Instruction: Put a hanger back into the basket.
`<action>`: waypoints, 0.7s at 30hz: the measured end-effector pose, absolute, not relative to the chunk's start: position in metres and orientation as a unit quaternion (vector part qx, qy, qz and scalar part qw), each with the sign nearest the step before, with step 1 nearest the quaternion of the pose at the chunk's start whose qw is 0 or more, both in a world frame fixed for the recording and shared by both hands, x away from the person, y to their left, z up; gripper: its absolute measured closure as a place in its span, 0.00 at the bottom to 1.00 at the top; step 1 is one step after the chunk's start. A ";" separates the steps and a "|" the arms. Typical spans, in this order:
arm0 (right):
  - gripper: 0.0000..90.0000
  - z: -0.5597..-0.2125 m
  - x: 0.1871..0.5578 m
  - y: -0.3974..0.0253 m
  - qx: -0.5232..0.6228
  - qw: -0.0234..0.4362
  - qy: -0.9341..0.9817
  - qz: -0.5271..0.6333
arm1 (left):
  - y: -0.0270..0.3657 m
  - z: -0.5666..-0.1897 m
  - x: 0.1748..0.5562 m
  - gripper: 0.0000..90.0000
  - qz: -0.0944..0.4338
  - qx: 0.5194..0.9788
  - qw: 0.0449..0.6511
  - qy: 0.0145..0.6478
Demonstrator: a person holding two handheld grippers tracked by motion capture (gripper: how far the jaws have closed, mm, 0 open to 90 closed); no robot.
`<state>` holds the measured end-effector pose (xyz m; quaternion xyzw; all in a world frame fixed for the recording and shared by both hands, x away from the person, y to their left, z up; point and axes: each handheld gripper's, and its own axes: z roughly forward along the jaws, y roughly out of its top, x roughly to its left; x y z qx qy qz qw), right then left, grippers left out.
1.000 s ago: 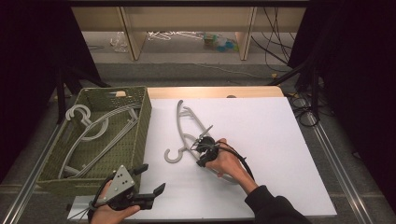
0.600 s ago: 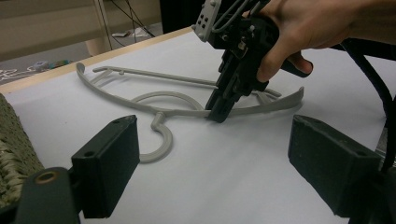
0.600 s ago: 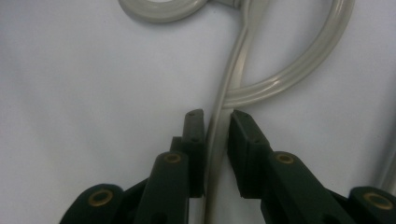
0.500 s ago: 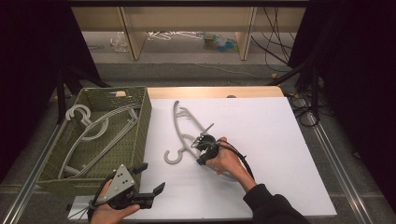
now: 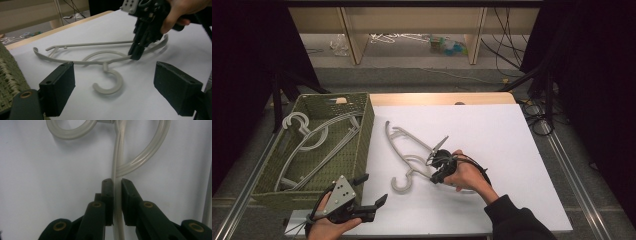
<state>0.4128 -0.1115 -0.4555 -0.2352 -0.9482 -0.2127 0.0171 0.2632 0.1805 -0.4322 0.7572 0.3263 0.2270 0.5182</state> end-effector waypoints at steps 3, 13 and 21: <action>0.91 -0.449 0.406 -0.122 -0.227 0.027 -0.946 -0.227 | 0.179 -0.429 0.266 0.21 0.242 0.761 0.508 0.323; 0.91 -0.437 0.380 -0.148 -0.174 0.052 -0.954 -0.240 | 0.153 -0.428 0.280 0.31 0.266 0.810 0.448 0.269; 0.91 -0.430 0.359 -0.165 -0.152 0.069 -0.954 -0.251 | 0.124 -0.443 0.299 0.34 0.237 0.862 0.383 0.235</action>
